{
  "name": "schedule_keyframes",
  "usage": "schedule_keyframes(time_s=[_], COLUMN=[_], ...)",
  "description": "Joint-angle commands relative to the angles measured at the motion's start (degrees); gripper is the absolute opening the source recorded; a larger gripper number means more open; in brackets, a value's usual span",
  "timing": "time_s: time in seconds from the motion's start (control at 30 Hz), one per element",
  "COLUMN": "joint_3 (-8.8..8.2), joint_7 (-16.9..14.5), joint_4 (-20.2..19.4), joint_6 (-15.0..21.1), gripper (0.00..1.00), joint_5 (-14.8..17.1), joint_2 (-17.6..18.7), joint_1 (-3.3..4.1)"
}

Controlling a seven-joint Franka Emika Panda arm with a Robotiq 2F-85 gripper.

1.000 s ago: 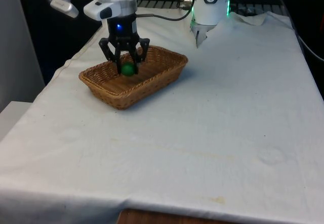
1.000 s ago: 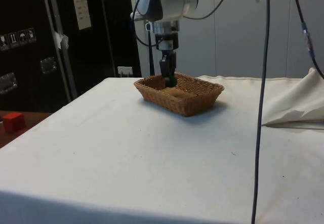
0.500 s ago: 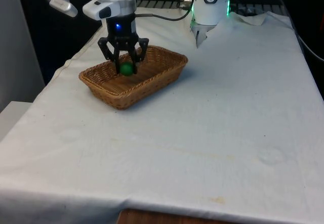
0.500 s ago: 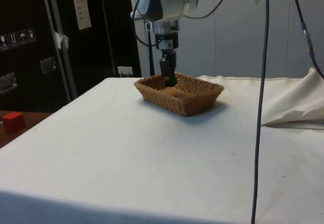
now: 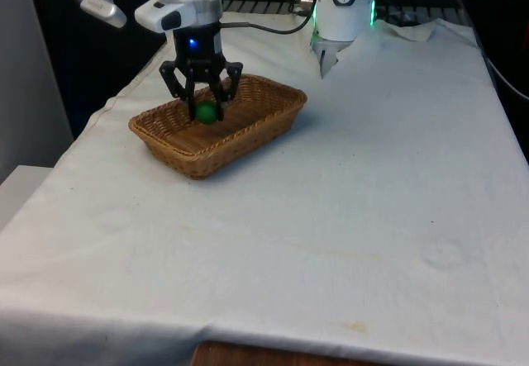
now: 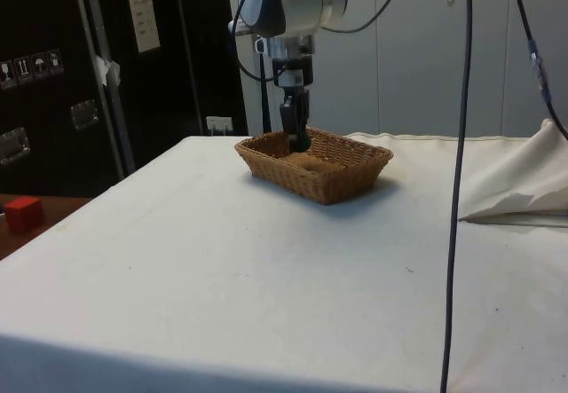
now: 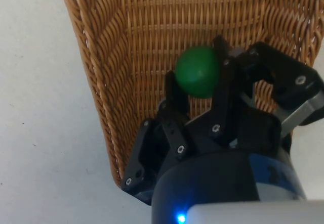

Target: Pick up the ball and place it into the basket.

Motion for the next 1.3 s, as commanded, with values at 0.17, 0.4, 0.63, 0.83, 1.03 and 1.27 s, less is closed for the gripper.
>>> schedule_keyframes(time_s=[0.17,0.4,0.63,0.83,1.03,1.27], joint_3=[0.11,0.17,0.06,-1.20,-1.49,-1.20], joint_7=[0.11,0.06,0.00,1.78,4.13,7.68], joint_4=[0.23,0.34,0.29,-0.40,-1.60,-2.35], joint_6=[0.06,-0.06,-0.06,-0.92,-1.43,-2.06], gripper=[0.17,0.69,1.00,1.00,1.00,1.00], joint_5=[0.06,0.11,0.00,-0.97,-2.92,-6.02], joint_2=[0.29,0.40,0.29,-1.95,-5.10,-8.54], joint_1=[0.00,-0.06,0.00,1.15,1.60,2.06])
